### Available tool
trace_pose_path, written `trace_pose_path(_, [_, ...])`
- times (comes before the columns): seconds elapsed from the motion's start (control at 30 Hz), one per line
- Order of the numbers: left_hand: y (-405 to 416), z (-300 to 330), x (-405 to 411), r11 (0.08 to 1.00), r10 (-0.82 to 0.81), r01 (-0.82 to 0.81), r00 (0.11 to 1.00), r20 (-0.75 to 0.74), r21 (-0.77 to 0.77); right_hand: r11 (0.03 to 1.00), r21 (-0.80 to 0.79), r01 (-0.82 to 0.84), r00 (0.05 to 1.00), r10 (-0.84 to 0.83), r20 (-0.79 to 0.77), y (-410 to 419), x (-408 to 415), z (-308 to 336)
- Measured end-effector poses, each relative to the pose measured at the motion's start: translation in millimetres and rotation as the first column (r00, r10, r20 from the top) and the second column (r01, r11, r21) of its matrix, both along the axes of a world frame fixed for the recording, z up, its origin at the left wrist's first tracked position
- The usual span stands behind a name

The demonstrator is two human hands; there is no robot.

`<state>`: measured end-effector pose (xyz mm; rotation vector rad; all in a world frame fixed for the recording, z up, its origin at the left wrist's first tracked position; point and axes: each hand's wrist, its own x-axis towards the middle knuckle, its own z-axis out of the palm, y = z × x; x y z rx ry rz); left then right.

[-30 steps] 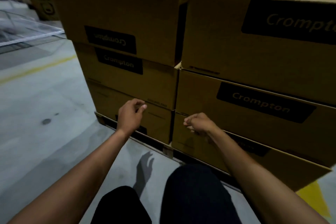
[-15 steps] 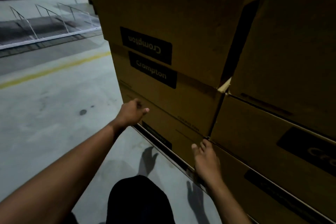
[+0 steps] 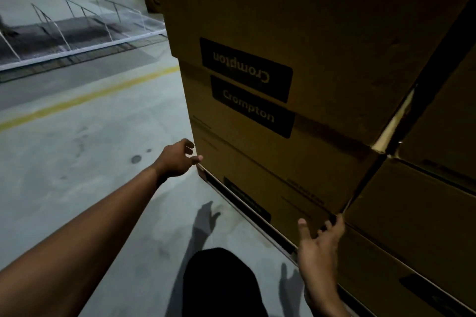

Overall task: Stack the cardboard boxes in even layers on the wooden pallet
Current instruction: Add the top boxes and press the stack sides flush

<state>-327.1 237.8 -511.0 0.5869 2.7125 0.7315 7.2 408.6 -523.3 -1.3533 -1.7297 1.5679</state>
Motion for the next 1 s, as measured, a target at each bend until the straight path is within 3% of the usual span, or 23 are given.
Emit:
trace_pose_path(0.13, [-8.6,-15.4,-32.7,0.999,0.020,-0.020,1.000,-0.014,0.036,0.996,-0.018,0.089,0.996,-0.089,0.005,-7.1,-20.5,-1.0])
trace_pose_path(0.33, [-2.2,-32.6,-93.9,0.965,0.069,-0.072,0.997,0.022,0.253,0.950,-0.016,0.313,0.950,-0.313,0.026,-5.9,-47.9,-13.7])
trace_pose_path(0.53, [13.8,-58.7,-156.1,0.902,-0.047,0.000,0.994,0.099,0.432,0.872,0.057,0.486,0.874,-0.485,-0.040,-17.0,-70.9,-19.5])
trace_pose_path(0.73, [28.8,-66.1,-168.3,0.809,-0.222,0.099,0.964,0.146,0.579,0.892,0.045,0.449,0.890,-0.451,0.072,-12.8,-74.7,-4.4])
trace_pose_path(0.87, [22.5,-69.2,-165.0,0.806,-0.200,0.103,0.974,0.104,0.583,0.925,-0.019,0.379,0.907,-0.368,0.203,-0.9,-68.5,8.6])
trace_pose_path(1.0, [13.1,-71.8,-171.7,0.799,-0.230,0.149,0.971,0.067,0.583,0.918,0.034,0.396,0.868,-0.386,0.312,-1.7,-69.7,20.5])
